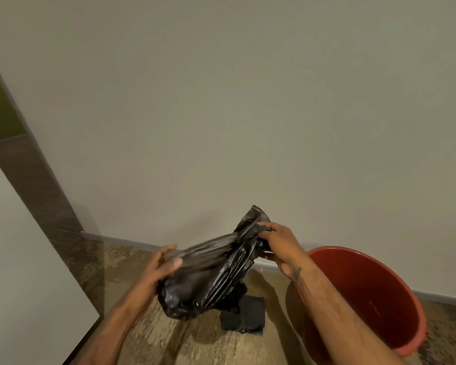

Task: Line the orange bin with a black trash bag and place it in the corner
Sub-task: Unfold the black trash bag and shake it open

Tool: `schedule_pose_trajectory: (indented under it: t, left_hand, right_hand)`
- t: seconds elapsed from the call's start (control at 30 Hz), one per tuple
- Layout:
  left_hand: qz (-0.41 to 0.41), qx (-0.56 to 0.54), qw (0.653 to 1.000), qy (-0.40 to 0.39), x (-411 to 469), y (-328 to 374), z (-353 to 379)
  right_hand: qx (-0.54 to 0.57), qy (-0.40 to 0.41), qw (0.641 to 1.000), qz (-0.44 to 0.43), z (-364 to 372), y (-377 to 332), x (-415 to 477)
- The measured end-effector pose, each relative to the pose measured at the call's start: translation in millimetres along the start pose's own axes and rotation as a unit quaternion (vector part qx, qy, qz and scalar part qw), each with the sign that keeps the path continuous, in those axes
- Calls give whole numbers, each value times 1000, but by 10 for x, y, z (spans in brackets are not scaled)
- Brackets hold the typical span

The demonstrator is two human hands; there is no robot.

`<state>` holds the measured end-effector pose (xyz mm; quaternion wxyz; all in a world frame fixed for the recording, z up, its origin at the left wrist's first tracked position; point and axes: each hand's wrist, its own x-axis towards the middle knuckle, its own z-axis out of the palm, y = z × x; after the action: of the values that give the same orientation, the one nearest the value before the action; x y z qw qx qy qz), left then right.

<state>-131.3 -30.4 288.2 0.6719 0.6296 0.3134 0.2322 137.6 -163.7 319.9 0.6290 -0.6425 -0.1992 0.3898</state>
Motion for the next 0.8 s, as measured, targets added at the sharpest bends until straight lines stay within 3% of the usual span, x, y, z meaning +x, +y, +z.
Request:
schedule_pose_trajectory:
  t: [0.1, 0.2, 0.37, 0.43, 0.47, 0.5, 0.57, 0.6, 0.63, 0.67, 0.7, 0.8]
  left_hand:
    - [-29, 97, 994, -34, 48, -63, 213]
    - [-51, 112, 991, -49, 193, -146, 650]
    - [-81, -42, 994, 53, 471, -282, 929]
    - [-67, -74, 988, 114, 588, -276, 809]
    - [-59, -64, 986, 146, 628, -234, 725]
    - [-51, -40, 982, 177, 663, -171, 627]
    - [-44, 42, 969, 240, 720, -16, 386]
    - [-42, 92, 961, 258, 738, 99, 272]
    - [-47, 137, 954, 263, 740, 245, 176]
    - [-50, 184, 945, 264, 744, 420, 100]
    - [-47, 231, 932, 275, 743, 613, 47]
    - [47, 355, 866, 349, 651, 1275, -36]
  right_hand:
    - [-27, -62, 997, -25, 132, -98, 34]
    - [-35, -122, 992, -24, 175, -132, 52]
    - [106, -160, 981, 19, -92, -103, 137]
    - [40, -141, 987, 60, -247, -51, 177]
    - [-95, -115, 987, 55, -301, -52, 165]
    - [-296, -87, 950, 53, -352, -55, 160]
    - [-639, -19, 768, 12, -427, -107, 146]
    - [-702, 14, 712, 16, -459, -180, 140]
    - [-719, 42, 693, 18, -475, -287, 141]
    - [-714, 65, 697, 13, -484, -433, 146]
    - [-683, 90, 725, 3, -482, -621, 135]
    - [-445, 193, 868, -107, -448, -1182, 3]
